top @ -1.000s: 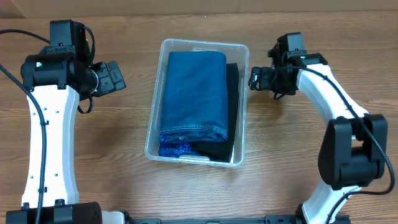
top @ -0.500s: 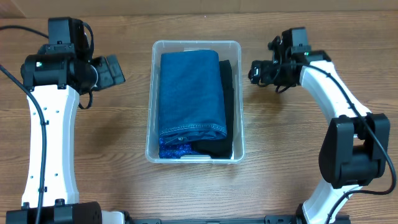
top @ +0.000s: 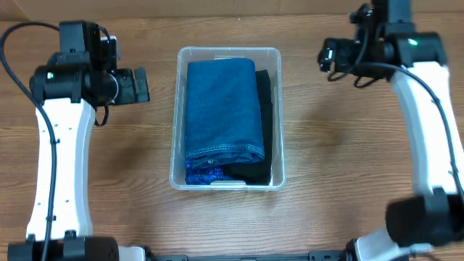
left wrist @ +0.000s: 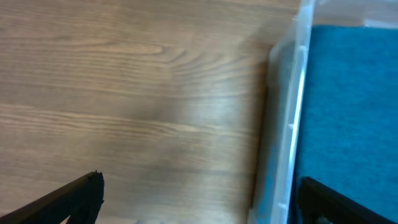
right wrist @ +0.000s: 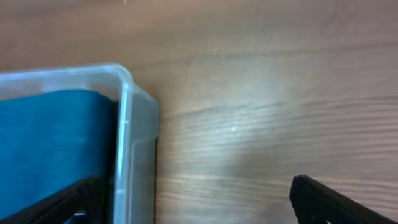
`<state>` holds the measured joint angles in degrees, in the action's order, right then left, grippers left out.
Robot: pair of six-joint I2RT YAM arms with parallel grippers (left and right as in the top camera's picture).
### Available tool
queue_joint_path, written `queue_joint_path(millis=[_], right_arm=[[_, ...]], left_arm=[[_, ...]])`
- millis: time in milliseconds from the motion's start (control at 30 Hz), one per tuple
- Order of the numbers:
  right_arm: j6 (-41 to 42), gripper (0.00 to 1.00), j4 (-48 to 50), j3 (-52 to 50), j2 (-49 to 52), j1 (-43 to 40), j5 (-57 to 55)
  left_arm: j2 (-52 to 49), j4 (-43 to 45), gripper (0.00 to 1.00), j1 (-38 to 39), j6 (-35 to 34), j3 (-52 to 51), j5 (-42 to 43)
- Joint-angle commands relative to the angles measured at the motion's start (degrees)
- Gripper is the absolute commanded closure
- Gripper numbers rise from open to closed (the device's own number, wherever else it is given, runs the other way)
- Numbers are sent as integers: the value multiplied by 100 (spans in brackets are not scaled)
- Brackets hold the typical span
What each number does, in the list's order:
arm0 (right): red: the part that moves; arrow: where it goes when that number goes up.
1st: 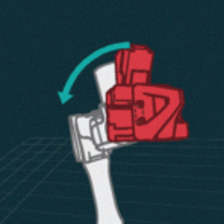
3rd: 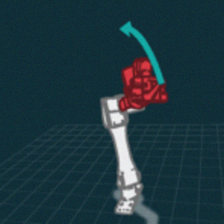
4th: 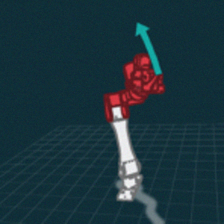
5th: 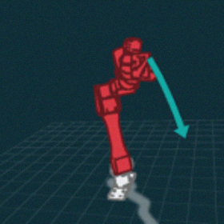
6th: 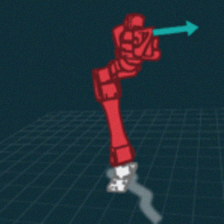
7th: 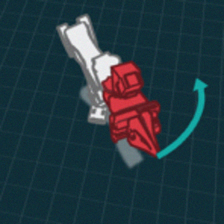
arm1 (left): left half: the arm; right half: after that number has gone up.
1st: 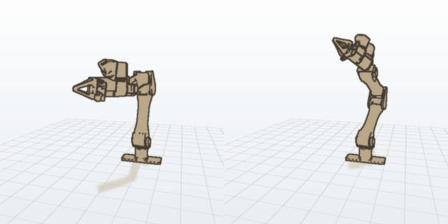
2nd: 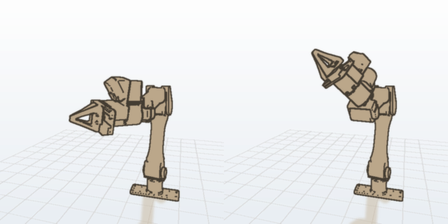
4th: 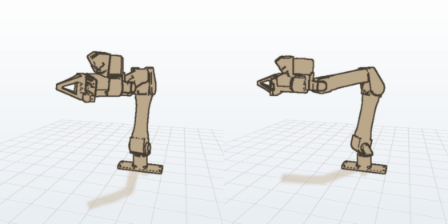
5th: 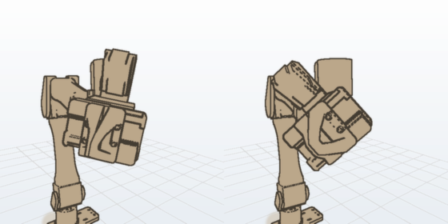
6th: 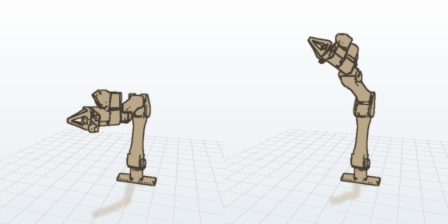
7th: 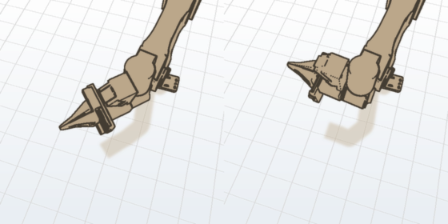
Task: Pack container
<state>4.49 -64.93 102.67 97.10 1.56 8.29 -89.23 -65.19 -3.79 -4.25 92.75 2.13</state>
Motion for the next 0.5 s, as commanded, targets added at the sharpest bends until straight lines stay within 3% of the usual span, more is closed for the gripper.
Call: queue_joint_path(millis=[0, 67, 167, 267, 367, 467], right_arm=[[22, 0, 243, -765, -1259, 7, -227], [24, 0, 608, -1532, -1987, 7, -223], [15, 0, 1449, -3390, -3652, 7, -225], [22, 0, 1849, -5038, -5329, 7, -332], [22, 0, 1436, -5775, -6382, 7, -352], [20, 0, 619, -5772, -6371, 7, -354]], left_arm=[[1453, 597, 0, -31, 85, -1283, 402], [2227, 835, 0, -31, 107, -1987, 457], [4146, 1016, 0, -31, 151, -3224, 450], [5600, 933, 0, -33, 153, -3764, 319], [6275, 680, 0, -31, 151, -3799, 326], [6306, 160, 0, -31, 151, -3801, 326]])
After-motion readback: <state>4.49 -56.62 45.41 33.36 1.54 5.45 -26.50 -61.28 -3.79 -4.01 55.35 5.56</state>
